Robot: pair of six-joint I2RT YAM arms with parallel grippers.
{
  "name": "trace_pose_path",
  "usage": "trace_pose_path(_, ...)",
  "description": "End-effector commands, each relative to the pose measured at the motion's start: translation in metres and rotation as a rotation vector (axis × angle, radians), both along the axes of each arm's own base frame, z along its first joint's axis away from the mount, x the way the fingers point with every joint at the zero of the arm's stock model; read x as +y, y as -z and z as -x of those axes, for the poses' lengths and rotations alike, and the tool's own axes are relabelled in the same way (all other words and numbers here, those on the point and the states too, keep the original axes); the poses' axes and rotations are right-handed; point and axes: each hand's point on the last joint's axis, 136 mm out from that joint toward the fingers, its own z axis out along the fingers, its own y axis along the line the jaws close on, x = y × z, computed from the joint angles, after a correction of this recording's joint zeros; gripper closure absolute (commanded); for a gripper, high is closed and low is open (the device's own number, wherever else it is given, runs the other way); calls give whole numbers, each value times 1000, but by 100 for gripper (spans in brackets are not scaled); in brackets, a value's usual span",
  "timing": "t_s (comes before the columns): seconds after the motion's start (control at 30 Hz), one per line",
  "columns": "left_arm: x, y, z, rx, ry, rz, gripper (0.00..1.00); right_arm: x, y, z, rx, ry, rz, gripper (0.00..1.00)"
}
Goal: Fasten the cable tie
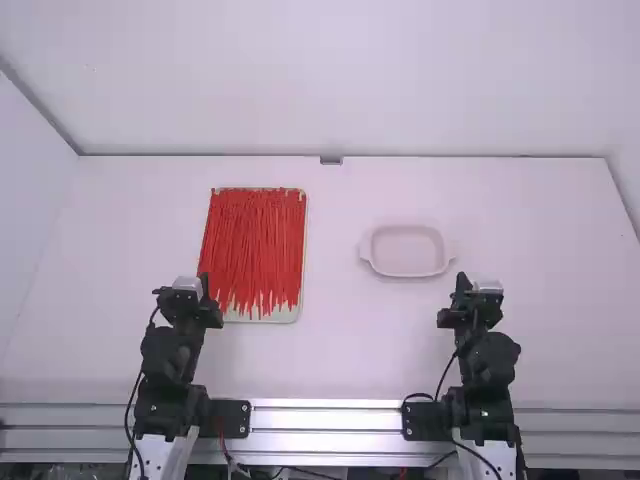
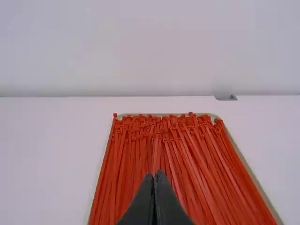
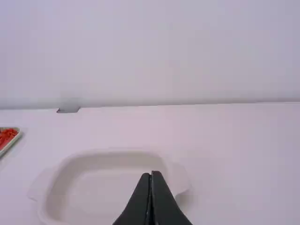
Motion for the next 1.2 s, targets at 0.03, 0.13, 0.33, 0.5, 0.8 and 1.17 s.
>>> trace_pose_path(0.03, 0, 0, 0, 0, 0, 0, 100, 0, 0, 0, 0, 1, 1, 100)
trace_pose_path(0.13, 0, -1, 0, 2, 0, 1, 99, 0, -1, 0, 0, 1, -1, 99)
trace_pose_path(0.33, -1, -5, 0, 21, 4, 0, 95, 1, -4, -1, 9, -4, -11, 95)
trace_pose_path(0.5, -4, -8, 0, 49, 23, 3, 91, 3, -9, -2, 19, -10, -25, 91)
trace_pose_path(0.8, -9, -21, -5, 116, 46, 62, 78, 14, -13, -9, 91, -60, -114, 78)
trace_pose_path(1.17, -2, -38, -26, 211, -2, 121, 58, 34, -16, -19, 231, -153, -159, 58)
